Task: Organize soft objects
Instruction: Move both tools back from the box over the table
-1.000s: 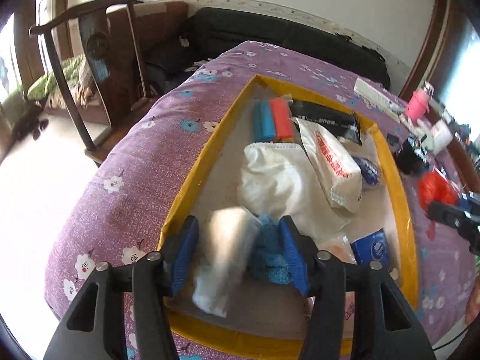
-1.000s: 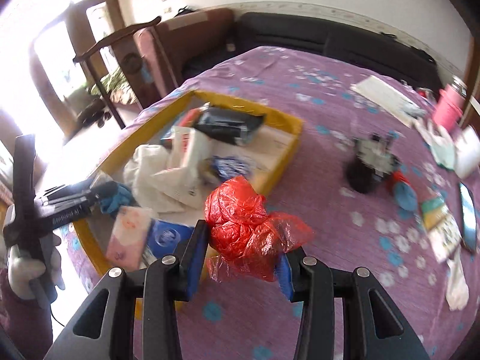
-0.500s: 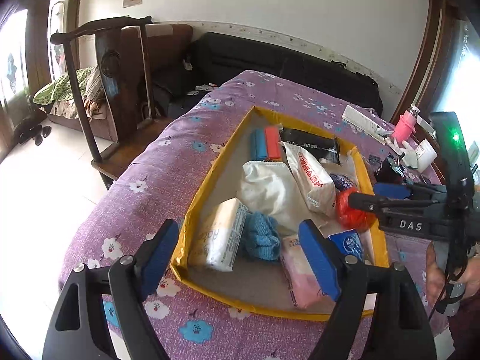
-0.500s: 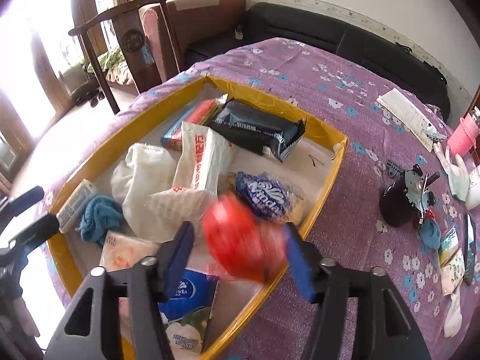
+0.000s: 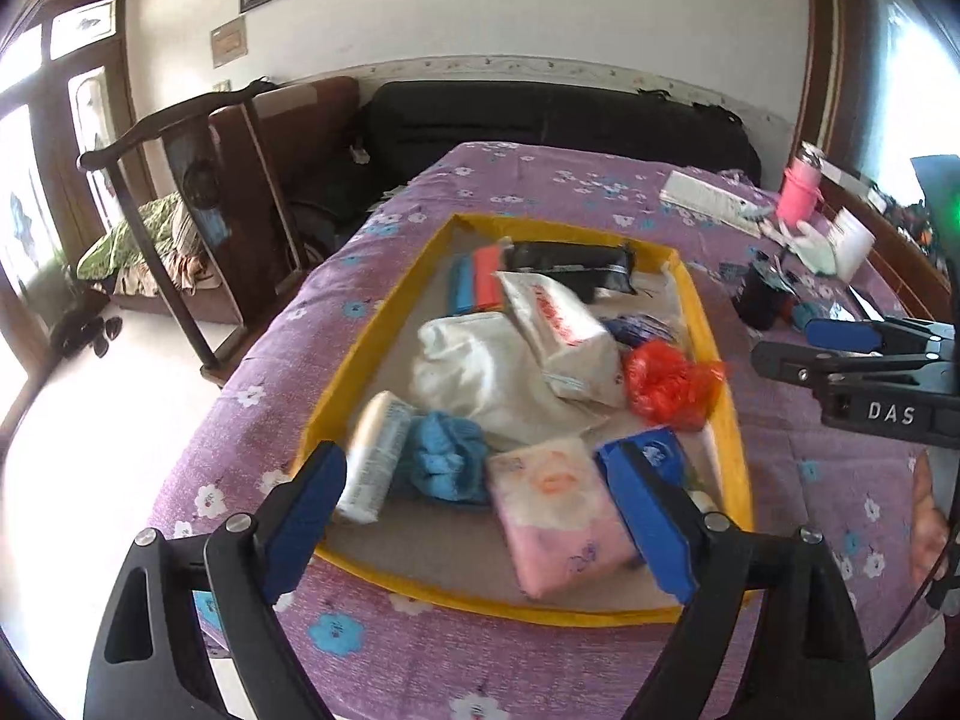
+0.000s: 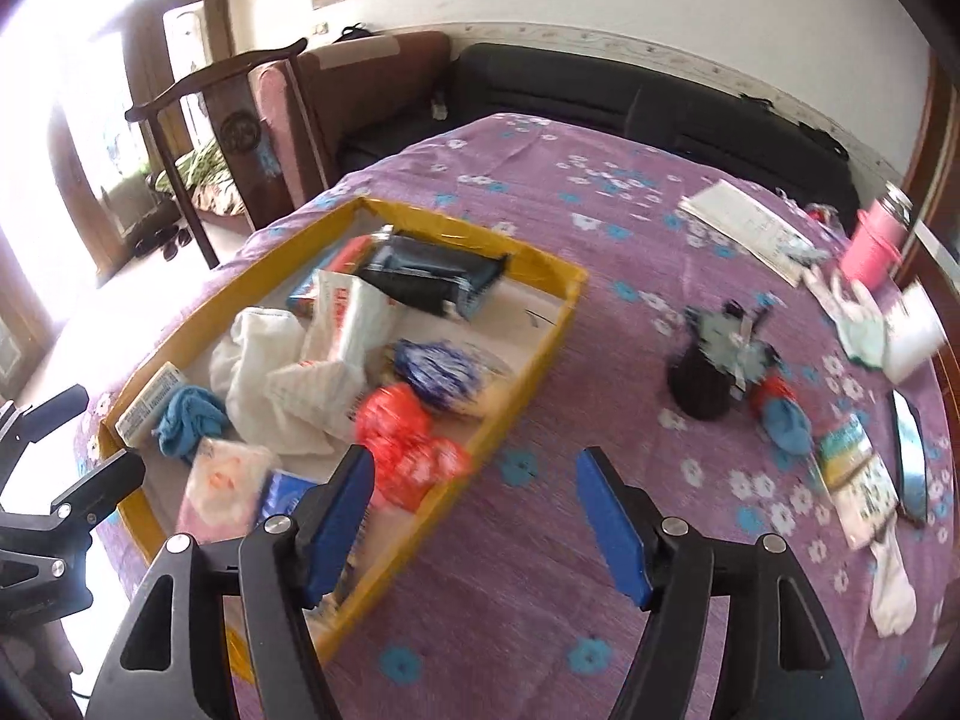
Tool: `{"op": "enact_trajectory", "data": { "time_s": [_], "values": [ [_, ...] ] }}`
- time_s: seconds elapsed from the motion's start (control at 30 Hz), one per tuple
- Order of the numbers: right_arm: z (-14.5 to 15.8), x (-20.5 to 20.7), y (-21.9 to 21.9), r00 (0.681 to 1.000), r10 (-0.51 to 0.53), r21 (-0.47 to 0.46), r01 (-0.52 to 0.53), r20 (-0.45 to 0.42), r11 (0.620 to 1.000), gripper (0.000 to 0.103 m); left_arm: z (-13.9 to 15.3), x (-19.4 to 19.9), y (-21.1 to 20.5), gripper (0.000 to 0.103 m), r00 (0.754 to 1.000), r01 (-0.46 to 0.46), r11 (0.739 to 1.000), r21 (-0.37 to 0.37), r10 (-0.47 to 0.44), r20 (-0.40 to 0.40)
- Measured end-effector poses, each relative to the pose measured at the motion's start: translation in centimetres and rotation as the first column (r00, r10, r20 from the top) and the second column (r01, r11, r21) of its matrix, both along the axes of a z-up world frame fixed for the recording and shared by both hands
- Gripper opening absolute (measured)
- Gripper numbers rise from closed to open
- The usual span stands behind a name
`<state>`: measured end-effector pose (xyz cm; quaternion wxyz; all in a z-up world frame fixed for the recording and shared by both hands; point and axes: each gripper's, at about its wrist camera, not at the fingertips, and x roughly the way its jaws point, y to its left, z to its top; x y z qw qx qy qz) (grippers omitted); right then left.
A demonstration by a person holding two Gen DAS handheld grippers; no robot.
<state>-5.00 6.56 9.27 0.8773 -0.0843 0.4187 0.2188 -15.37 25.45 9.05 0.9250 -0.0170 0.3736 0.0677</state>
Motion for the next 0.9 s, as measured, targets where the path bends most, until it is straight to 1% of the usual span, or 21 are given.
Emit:
{"op": "enact_trajectory", "data": {
  "time_s": [0.27, 0.5, 0.6, 0.67, 0.73, 0.77, 0.8, 0.83, 0.9],
  "values": [
    [-0.1, -0.8, -6.9, 0.995, -0.095, 0.058, 0.095, -0.011, 0.994, 0.076, 0.6, 0.0, -5.2, 0.089, 0.997, 0.075, 0.995, 0.067, -0.073, -0.025],
    [-0.9, -0.9, -13.8, 0.978, -0.200, 0.122, 0.205, -0.050, 0.971, 0.076, 0.4, 0.5, -10.4, 0.089, 0.986, 0.161, 0.980, 0.114, -0.156, -0.057],
    [-1.3, -0.9, -16.8, 0.967, -0.246, 0.132, 0.252, -0.059, 0.959, 0.076, 0.1, 0.8, -12.6, 0.089, 0.978, 0.203, 0.972, 0.118, -0.195, -0.074],
    [-1.5, -1.0, -18.9, 0.957, -0.284, 0.140, 0.290, -0.063, 0.947, 0.076, -0.1, 1.1, -13.9, 0.089, 0.970, 0.236, 0.967, 0.094, -0.228, -0.086],
    [-1.7, -0.9, -21.2, 0.943, -0.325, 0.151, 0.332, -0.067, 0.931, 0.076, -0.6, 1.6, -15.3, 0.089, 0.952, 0.290, 0.957, 0.022, -0.286, -0.105],
    [-1.9, -0.9, -22.6, 0.934, -0.351, 0.156, 0.358, -0.071, 0.921, 0.076, -1.2, 2.0, -16.3, 0.089, 0.938, 0.325, 0.945, -0.029, -0.326, -0.115],
    [-2.2, -0.9, -23.6, 0.925, -0.371, 0.158, 0.379, -0.076, 0.912, 0.077, -1.8, 2.4, -17.2, 0.089, 0.927, 0.349, 0.935, -0.062, -0.354, -0.123],
    [-2.6, -0.8, -24.9, 0.913, -0.398, 0.161, 0.408, -0.087, 0.899, 0.077, -2.4, 2.8, -18.1, 0.089, 0.917, 0.368, 0.926, -0.085, -0.377, -0.134],
    [-3.3, -0.7, -27.0, 0.889, -0.442, 0.169, 0.457, -0.116, 0.873, 0.077, -3.9, 3.7, -20.1, 0.089, 0.896, 0.400, 0.910, -0.107, -0.413, -0.164]
  ]
}}
